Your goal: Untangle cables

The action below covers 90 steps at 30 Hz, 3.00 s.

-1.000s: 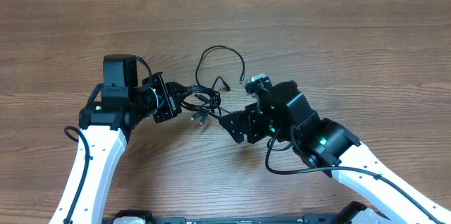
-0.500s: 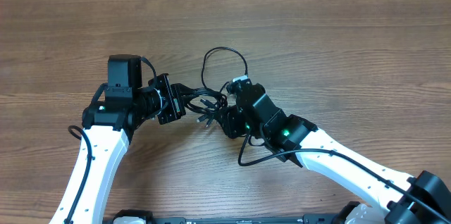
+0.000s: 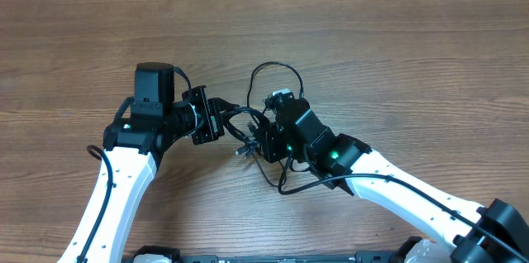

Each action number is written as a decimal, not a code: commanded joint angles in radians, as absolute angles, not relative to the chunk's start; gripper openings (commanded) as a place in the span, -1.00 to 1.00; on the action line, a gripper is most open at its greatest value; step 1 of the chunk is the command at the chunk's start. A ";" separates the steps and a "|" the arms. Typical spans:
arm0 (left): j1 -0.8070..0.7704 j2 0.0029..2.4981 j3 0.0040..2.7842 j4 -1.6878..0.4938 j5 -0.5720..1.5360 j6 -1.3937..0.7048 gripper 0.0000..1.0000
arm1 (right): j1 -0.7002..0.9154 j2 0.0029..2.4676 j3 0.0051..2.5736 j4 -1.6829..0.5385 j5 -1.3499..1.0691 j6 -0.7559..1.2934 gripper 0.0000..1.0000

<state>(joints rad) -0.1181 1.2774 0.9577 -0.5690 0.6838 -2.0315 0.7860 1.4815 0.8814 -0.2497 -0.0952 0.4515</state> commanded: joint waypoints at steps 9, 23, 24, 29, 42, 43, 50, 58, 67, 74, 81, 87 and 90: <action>-0.118 1.288 0.979 -0.592 0.285 -1.993 -0.91 | 0.783 1.237 0.873 -0.459 -0.515 0.445 -0.81; -0.119 1.319 0.979 -0.657 0.375 -1.982 -0.91 | 0.759 1.048 0.871 -0.636 -0.262 0.362 -0.59; -0.119 1.319 0.979 -0.657 0.394 -1.982 -0.91 | 0.763 1.059 0.871 -0.620 -0.262 0.358 -0.58; -0.120 1.320 0.979 -0.659 0.387 -1.981 -0.91 | 0.822 1.162 0.871 -0.515 -0.264 0.387 -0.38; -0.226 1.370 0.978 -0.720 0.160 -1.968 -0.91 | 0.895 1.564 0.871 -0.127 -0.186 0.501 -0.10; -0.235 1.381 0.978 -0.713 0.177 -1.968 -0.91 | 0.895 1.574 0.871 -0.095 -0.180 0.501 -0.10; -0.262 1.440 0.978 -0.699 0.193 -1.998 -0.91 | 0.895 1.613 0.871 -0.047 -0.047 0.502 -0.14; -0.262 1.451 0.978 -0.682 0.203 -1.997 -0.91 | 0.896 1.670 0.871 0.023 -0.045 0.557 -0.14; -0.262 1.451 0.979 -0.675 0.203 -1.998 -0.91 | 0.897 1.740 0.871 0.129 -0.087 0.685 -0.12; -0.262 1.451 0.978 -0.676 0.203 -1.997 -0.91 | 0.897 1.822 0.871 0.244 -0.083 0.757 -0.08; -0.250 1.451 0.979 -0.676 0.203 -1.997 -0.92 | 0.897 1.829 0.871 0.245 -0.167 0.789 -0.92; -0.172 1.451 0.979 -0.677 0.223 -1.976 -0.91 | 0.830 1.726 0.871 0.076 -0.376 0.688 -0.92; -0.114 1.451 0.979 -0.677 0.275 -1.950 -0.92 | 0.777 1.567 0.871 -0.142 -0.387 0.583 -0.92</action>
<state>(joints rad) -0.1730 1.4387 0.9623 -0.6735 0.2363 -1.9827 0.8352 1.7496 0.8680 -0.0189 -0.3103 0.7132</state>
